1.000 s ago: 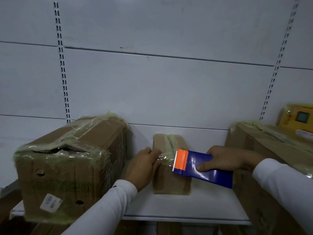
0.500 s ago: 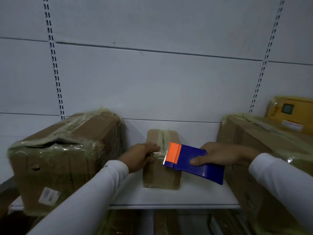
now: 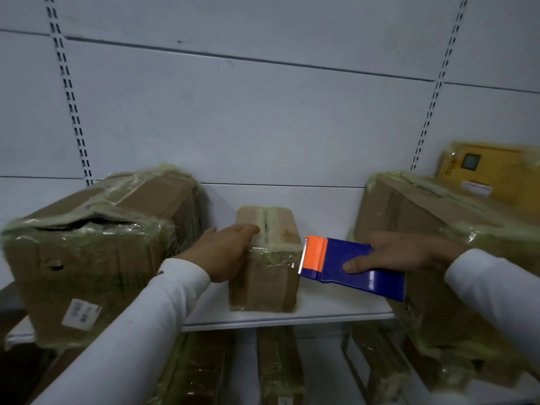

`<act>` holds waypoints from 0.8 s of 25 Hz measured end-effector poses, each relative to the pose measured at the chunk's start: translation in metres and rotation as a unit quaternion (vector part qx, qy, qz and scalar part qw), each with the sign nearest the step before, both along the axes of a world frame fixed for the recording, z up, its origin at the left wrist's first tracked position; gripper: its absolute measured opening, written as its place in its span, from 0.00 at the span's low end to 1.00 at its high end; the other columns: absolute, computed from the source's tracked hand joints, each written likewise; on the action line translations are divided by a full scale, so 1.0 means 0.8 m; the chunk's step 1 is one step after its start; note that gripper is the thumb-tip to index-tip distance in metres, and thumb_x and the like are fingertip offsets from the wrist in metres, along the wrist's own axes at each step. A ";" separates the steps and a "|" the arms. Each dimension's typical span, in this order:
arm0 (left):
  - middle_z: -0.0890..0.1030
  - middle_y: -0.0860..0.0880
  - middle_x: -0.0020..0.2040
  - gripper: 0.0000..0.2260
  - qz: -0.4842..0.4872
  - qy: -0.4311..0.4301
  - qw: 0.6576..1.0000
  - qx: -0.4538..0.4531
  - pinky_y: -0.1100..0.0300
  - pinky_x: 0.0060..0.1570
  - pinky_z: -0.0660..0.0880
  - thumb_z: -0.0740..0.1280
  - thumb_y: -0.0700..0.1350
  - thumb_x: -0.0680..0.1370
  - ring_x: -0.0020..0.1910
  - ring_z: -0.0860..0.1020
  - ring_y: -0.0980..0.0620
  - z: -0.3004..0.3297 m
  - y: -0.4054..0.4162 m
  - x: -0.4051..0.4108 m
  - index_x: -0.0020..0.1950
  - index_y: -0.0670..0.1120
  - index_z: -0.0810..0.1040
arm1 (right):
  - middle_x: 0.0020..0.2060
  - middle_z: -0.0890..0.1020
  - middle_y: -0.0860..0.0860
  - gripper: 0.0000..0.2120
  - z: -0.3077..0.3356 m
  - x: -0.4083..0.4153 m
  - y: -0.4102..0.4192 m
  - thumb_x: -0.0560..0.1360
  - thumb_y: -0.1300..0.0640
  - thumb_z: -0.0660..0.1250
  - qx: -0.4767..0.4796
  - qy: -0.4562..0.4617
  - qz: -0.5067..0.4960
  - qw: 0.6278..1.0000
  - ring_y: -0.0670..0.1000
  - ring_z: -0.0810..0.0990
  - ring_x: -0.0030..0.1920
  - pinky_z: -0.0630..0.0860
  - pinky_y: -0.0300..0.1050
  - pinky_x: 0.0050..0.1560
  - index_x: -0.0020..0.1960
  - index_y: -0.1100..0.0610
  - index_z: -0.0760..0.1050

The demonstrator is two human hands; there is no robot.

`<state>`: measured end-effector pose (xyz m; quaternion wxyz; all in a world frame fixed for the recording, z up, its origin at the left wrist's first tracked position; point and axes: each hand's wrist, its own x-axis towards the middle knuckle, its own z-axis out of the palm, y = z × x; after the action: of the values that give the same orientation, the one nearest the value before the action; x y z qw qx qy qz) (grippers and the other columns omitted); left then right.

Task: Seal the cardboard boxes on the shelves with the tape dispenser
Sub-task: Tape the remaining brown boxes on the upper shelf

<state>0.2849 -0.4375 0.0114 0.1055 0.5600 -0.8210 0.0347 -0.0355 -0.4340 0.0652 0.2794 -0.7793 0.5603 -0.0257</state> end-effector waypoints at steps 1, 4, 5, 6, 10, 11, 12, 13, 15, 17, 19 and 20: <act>0.55 0.48 0.78 0.34 -0.008 -0.022 1.000 -0.005 0.49 0.72 0.53 0.64 0.51 0.77 0.75 0.56 0.48 0.001 -0.001 -0.012 0.77 0.52 0.49 | 0.41 0.86 0.48 0.23 -0.005 0.002 -0.001 0.68 0.36 0.69 -0.001 -0.009 -0.005 1.000 0.44 0.84 0.37 0.76 0.33 0.36 0.51 0.54 0.77; 0.52 0.50 0.78 0.32 -0.089 -0.040 0.994 -0.046 0.50 0.73 0.47 0.59 0.57 0.79 0.76 0.51 0.50 0.001 -0.013 -0.054 0.78 0.50 0.49 | 0.41 0.86 0.48 0.19 -0.012 0.005 -0.002 0.72 0.39 0.69 0.012 -0.035 -0.012 0.999 0.45 0.85 0.39 0.76 0.33 0.37 0.52 0.54 0.76; 0.56 0.50 0.78 0.28 -0.100 -0.046 0.993 -0.051 0.52 0.73 0.50 0.56 0.57 0.80 0.76 0.54 0.51 -0.002 -0.018 -0.058 0.77 0.50 0.53 | 0.41 0.86 0.48 0.19 -0.012 0.006 0.000 0.72 0.39 0.69 0.016 -0.040 -0.011 0.999 0.45 0.85 0.39 0.76 0.34 0.37 0.52 0.54 0.77; 0.59 0.51 0.77 0.26 -0.105 -0.041 0.992 -0.051 0.54 0.73 0.52 0.55 0.57 0.81 0.75 0.56 0.51 -0.006 -0.024 -0.056 0.77 0.50 0.56 | 0.42 0.86 0.49 0.21 -0.012 0.007 0.001 0.71 0.39 0.69 0.016 -0.042 -0.008 0.999 0.46 0.85 0.40 0.77 0.35 0.39 0.52 0.55 0.77; 0.63 0.54 0.75 0.23 -0.140 0.017 0.989 -0.042 0.59 0.72 0.54 0.56 0.57 0.81 0.74 0.60 0.54 -0.017 -0.036 -0.026 0.75 0.53 0.62 | 0.40 0.86 0.48 0.19 0.004 0.006 0.015 0.74 0.40 0.69 0.014 -0.028 0.015 0.999 0.45 0.85 0.38 0.77 0.35 0.38 0.52 0.55 0.78; 0.64 0.54 0.75 0.23 -0.149 0.022 0.988 -0.042 0.60 0.72 0.54 0.57 0.57 0.80 0.74 0.61 0.54 -0.018 -0.037 -0.024 0.74 0.53 0.63 | 0.38 0.86 0.46 0.17 0.009 0.004 0.021 0.74 0.40 0.68 0.021 -0.016 0.019 0.999 0.43 0.84 0.36 0.76 0.33 0.36 0.51 0.54 0.77; 0.64 0.54 0.74 0.23 -0.155 0.024 0.987 -0.045 0.60 0.72 0.54 0.57 0.57 0.80 0.73 0.62 0.54 -0.019 -0.039 -0.023 0.74 0.53 0.64 | 0.35 0.85 0.44 0.16 0.014 0.001 0.026 0.75 0.41 0.68 0.029 -0.007 0.020 0.999 0.42 0.83 0.34 0.75 0.32 0.34 0.50 0.53 0.77; 0.65 0.54 0.74 0.23 -0.159 0.021 0.986 -0.049 0.59 0.72 0.55 0.58 0.57 0.80 0.73 0.62 0.54 -0.020 -0.040 -0.023 0.74 0.53 0.64 | 0.34 0.85 0.43 0.15 0.018 -0.001 0.031 0.75 0.41 0.68 0.036 -0.001 0.019 0.999 0.41 0.83 0.33 0.74 0.31 0.33 0.49 0.53 0.77; 0.64 0.55 0.74 0.23 -0.162 0.015 0.985 -0.051 0.57 0.72 0.56 0.58 0.57 0.80 0.73 0.62 0.54 -0.020 -0.041 -0.024 0.74 0.54 0.64 | 0.34 0.85 0.43 0.16 0.024 -0.002 0.038 0.75 0.40 0.68 0.033 0.017 0.011 0.999 0.41 0.83 0.34 0.74 0.31 0.34 0.50 0.53 0.77; 0.64 0.55 0.75 0.23 -0.164 0.016 0.985 -0.044 0.56 0.73 0.56 0.57 0.58 0.80 0.73 0.62 0.54 -0.022 -0.042 -0.023 0.74 0.54 0.63 | 0.36 0.85 0.46 0.18 0.023 0.008 0.039 0.74 0.39 0.68 0.015 0.057 -0.007 0.998 0.44 0.84 0.36 0.76 0.34 0.36 0.50 0.53 0.77; 0.64 0.55 0.75 0.23 -0.158 0.019 0.987 -0.034 0.54 0.73 0.55 0.56 0.59 0.80 0.74 0.61 0.54 -0.024 -0.043 -0.020 0.74 0.56 0.62 | 0.38 0.83 0.49 0.21 0.016 0.030 0.033 0.74 0.36 0.68 -0.029 0.124 -0.028 0.991 0.49 0.84 0.40 0.77 0.40 0.39 0.49 0.55 0.76; 0.63 0.56 0.75 0.23 -0.155 0.019 0.987 -0.026 0.53 0.73 0.56 0.55 0.60 0.80 0.74 0.61 0.54 -0.025 -0.042 -0.021 0.74 0.56 0.62 | 0.38 0.82 0.50 0.22 0.011 0.043 0.030 0.74 0.36 0.67 -0.054 0.155 -0.034 0.986 0.50 0.83 0.40 0.77 0.42 0.39 0.47 0.55 0.75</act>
<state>0.2685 -0.4714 -0.0088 0.1393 0.4235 -0.8947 0.0288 -0.0011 -0.4101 0.0738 0.1457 -0.7682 0.6209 0.0559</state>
